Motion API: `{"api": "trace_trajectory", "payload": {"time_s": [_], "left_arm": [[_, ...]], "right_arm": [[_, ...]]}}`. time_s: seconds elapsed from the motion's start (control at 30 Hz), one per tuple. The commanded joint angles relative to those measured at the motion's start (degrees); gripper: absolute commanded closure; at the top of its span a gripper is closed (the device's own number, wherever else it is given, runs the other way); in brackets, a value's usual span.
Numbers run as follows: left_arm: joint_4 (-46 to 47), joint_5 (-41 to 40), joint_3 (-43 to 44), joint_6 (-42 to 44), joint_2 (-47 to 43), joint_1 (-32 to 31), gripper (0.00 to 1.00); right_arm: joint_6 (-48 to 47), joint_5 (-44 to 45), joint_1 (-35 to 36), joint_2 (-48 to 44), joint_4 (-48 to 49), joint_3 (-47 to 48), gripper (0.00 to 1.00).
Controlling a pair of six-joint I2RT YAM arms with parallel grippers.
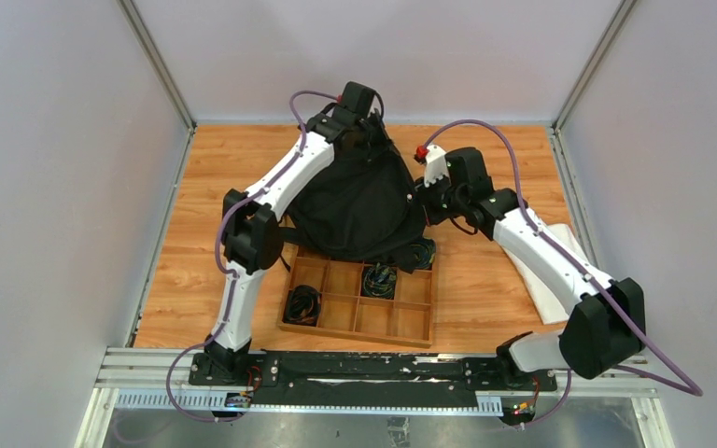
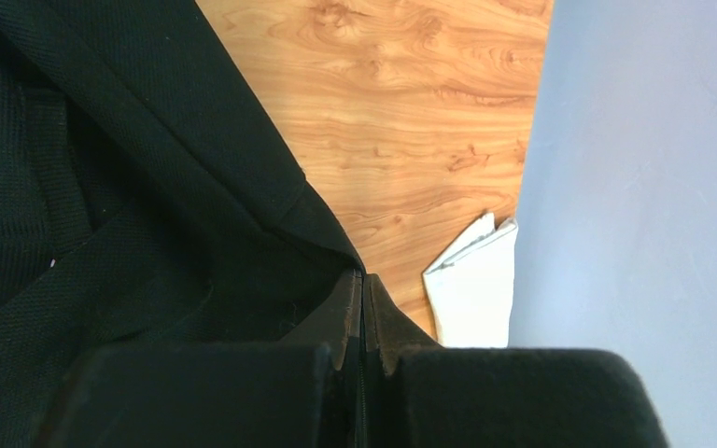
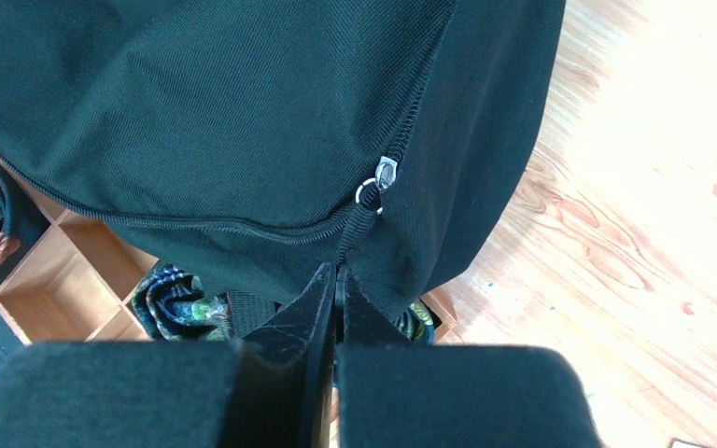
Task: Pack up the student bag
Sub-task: Zip the student bag at the center of the board.
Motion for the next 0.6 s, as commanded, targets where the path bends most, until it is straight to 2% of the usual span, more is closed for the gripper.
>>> {"api": "trace_trajectory", "payload": {"time_s": [0.0, 0.23, 0.4, 0.57], "left_arm": [[9.31, -2.72, 3.69, 0.34, -6.52, 2.0, 1.0], [7.04, 3.76, 4.27, 5.37, -10.55, 0.55, 1.0], [0.88, 2.55, 6.68, 12.26, -11.01, 0.4, 1.0], [-0.51, 3.85, 6.36, 14.45, -7.9, -0.05, 1.0]], "right_arm": [[2.19, -4.86, 1.9, -0.9, -7.24, -2.16, 1.0], [2.1, -14.67, 2.2, -3.48, -5.99, 1.66, 1.0], [1.98, -20.76, 2.27, -6.44, -5.82, 3.09, 1.0], [4.61, -18.4, 2.17, -6.09, -5.57, 0.27, 1.0]]}}
